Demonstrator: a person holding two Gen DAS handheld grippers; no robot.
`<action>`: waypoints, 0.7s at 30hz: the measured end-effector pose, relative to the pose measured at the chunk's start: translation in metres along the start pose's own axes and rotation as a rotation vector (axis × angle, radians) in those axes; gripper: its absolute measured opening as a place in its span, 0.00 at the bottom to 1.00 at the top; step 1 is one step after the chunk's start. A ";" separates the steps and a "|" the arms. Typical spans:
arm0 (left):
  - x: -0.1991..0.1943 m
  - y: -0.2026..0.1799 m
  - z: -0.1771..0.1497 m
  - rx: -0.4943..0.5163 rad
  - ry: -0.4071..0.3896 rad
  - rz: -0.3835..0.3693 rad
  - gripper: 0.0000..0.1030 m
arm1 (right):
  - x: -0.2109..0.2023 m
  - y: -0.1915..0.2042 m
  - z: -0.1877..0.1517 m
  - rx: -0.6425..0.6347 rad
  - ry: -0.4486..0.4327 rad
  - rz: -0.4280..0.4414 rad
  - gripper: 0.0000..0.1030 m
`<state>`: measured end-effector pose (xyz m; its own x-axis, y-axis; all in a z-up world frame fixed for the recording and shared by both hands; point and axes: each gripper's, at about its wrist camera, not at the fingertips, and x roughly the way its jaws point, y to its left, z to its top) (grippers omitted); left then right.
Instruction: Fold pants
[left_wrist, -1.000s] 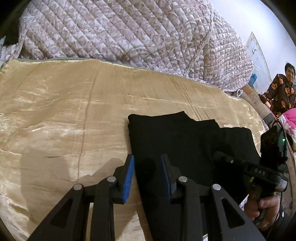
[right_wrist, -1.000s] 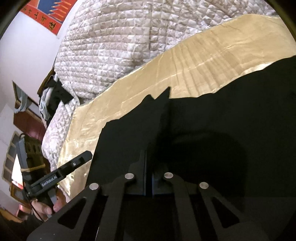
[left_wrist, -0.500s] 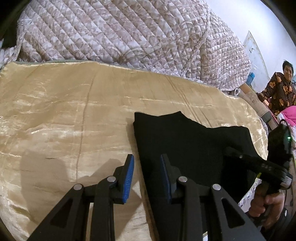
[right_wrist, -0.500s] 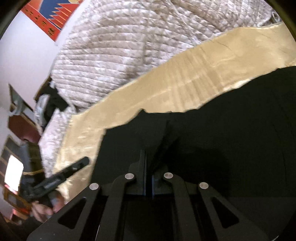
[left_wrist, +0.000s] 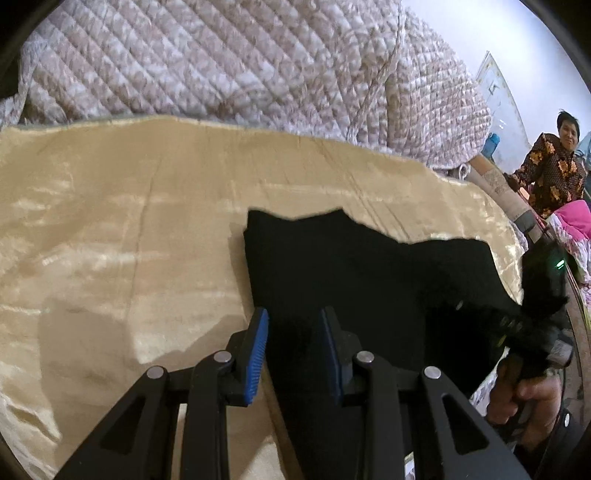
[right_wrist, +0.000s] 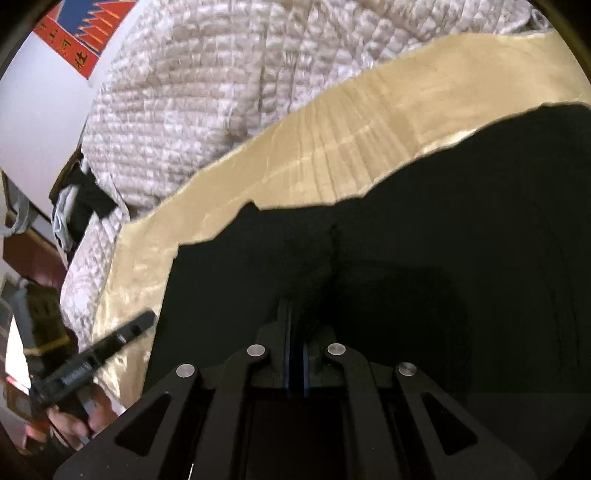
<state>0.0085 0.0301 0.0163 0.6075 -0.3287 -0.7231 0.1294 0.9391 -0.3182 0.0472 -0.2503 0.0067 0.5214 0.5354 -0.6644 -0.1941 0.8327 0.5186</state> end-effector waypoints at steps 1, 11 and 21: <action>-0.001 -0.001 -0.001 0.006 -0.004 0.000 0.30 | -0.009 0.006 0.002 -0.040 -0.039 -0.042 0.04; 0.020 -0.013 0.002 0.049 0.005 0.012 0.31 | 0.015 0.024 0.013 -0.154 -0.012 -0.116 0.12; 0.006 -0.027 -0.007 0.106 -0.022 0.050 0.31 | -0.004 0.038 -0.011 -0.260 -0.061 -0.154 0.16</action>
<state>0.0028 0.0019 0.0163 0.6324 -0.2796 -0.7224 0.1800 0.9601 -0.2140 0.0288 -0.2193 0.0231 0.6084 0.3975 -0.6869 -0.3113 0.9157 0.2541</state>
